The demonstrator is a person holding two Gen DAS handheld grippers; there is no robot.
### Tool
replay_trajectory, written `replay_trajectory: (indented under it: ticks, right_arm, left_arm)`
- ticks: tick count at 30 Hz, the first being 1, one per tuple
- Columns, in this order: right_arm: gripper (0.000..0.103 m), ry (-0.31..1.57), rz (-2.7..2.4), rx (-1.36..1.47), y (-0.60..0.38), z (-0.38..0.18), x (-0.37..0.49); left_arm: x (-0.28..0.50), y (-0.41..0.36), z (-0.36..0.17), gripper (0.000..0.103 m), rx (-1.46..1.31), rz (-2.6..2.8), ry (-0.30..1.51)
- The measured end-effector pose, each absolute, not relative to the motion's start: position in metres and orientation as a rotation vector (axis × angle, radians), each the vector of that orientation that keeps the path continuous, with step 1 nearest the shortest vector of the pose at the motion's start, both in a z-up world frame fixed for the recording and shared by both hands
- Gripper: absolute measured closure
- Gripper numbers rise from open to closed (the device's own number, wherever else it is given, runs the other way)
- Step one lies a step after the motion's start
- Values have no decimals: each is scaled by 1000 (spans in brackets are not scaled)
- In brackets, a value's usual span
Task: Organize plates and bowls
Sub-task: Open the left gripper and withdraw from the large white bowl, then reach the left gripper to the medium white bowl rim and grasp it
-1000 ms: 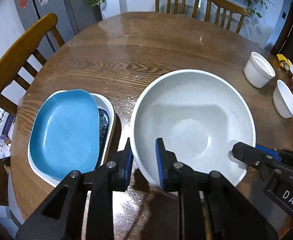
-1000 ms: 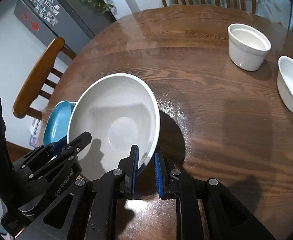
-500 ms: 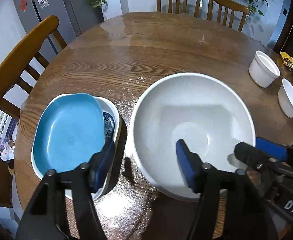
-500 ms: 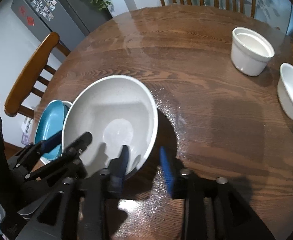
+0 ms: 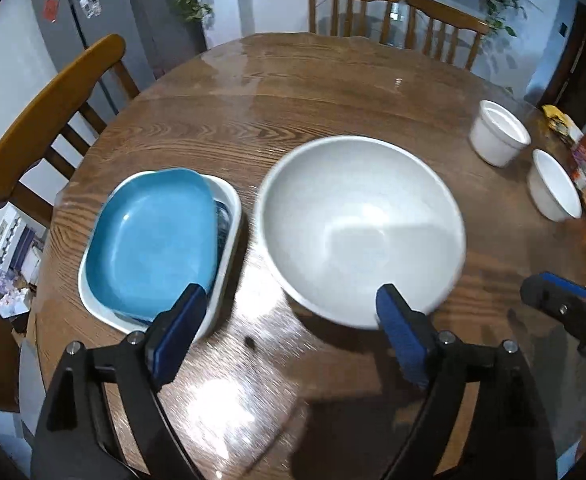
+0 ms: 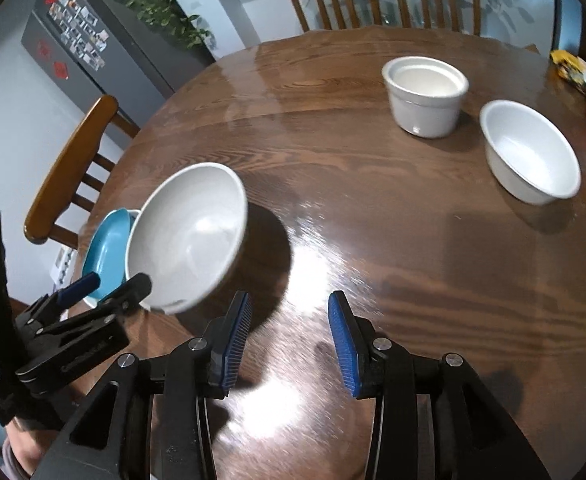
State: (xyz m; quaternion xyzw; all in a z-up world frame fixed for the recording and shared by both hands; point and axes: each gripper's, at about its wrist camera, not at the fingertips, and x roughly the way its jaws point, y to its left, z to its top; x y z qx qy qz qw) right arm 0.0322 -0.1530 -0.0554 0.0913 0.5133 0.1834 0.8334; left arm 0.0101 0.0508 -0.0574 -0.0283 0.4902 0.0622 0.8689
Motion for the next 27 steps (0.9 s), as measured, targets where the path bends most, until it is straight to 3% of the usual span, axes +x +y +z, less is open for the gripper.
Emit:
replay_trajectory:
  ticks: [27]
  right_arm:
    - [62,946,114,418,-336,-38,-41]
  left_arm:
    - [-1,-122,-28,16,94,-192,977]
